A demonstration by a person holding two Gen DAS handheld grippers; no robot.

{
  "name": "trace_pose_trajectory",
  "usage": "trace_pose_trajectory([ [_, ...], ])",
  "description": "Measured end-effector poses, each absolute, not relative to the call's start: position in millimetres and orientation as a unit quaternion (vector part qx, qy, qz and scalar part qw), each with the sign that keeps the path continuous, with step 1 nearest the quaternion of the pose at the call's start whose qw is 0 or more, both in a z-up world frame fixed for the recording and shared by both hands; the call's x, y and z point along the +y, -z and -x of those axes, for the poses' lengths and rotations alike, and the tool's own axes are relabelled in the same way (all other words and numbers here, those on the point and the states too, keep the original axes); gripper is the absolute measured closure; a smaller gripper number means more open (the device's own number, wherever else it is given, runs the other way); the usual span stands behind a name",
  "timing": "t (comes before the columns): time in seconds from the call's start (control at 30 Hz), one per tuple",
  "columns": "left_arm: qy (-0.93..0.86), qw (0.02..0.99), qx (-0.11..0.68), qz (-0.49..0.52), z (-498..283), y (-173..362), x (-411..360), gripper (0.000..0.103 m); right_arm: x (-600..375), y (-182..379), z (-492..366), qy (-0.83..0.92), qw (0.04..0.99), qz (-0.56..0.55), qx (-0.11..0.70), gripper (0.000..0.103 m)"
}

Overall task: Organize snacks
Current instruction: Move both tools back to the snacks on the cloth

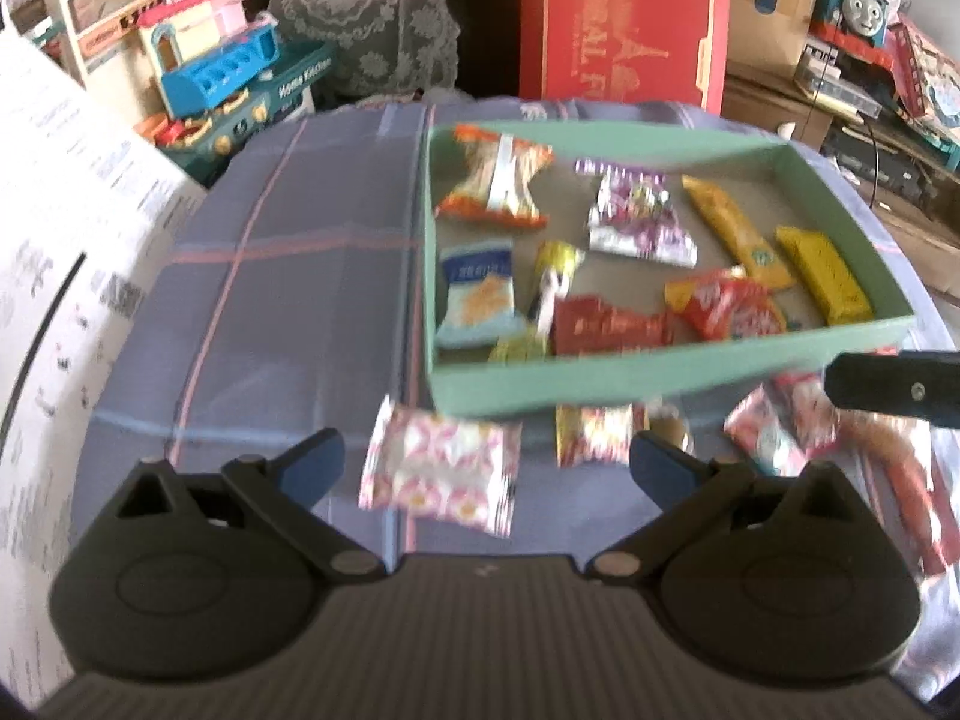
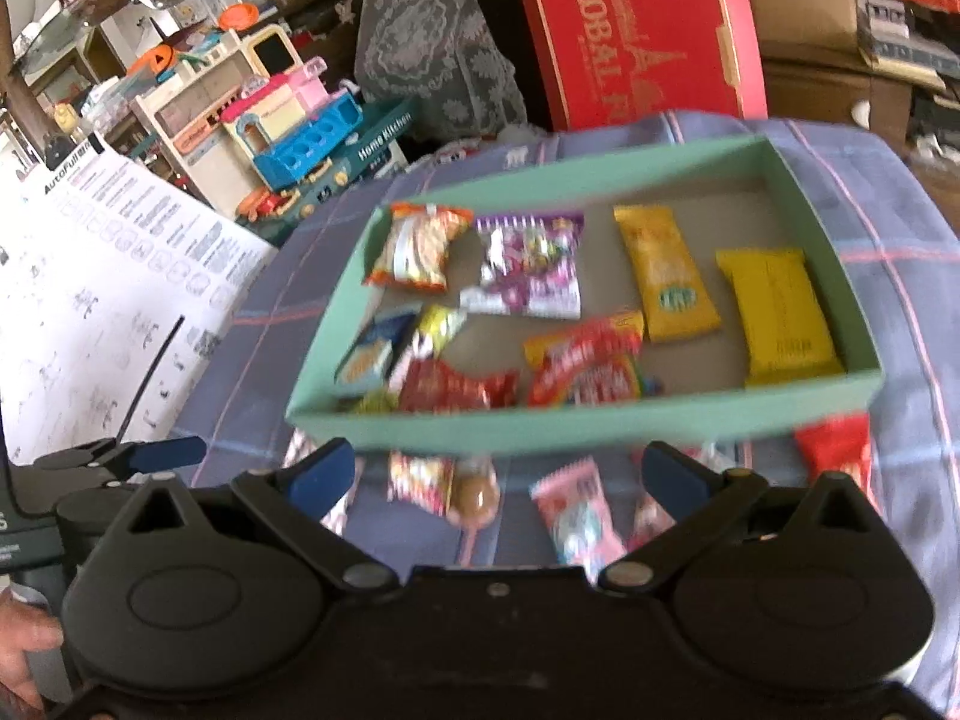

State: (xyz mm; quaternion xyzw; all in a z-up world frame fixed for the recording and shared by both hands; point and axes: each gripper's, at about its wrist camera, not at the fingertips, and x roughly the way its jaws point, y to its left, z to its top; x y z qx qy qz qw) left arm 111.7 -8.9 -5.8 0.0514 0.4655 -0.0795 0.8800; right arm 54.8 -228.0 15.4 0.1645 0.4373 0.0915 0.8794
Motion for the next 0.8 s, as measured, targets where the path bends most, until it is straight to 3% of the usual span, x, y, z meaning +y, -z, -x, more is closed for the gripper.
trace_pose_trajectory([
  [0.67,0.063,0.858,0.509,-0.017,-64,58,18,0.000,-239,56,33,-0.032,0.837,-0.185,0.513,0.000],
  [0.8,0.059,0.858,0.510,-0.015,-66,61,18,0.000,-229,59,38,-0.030,0.840,-0.159,0.519,0.020],
])
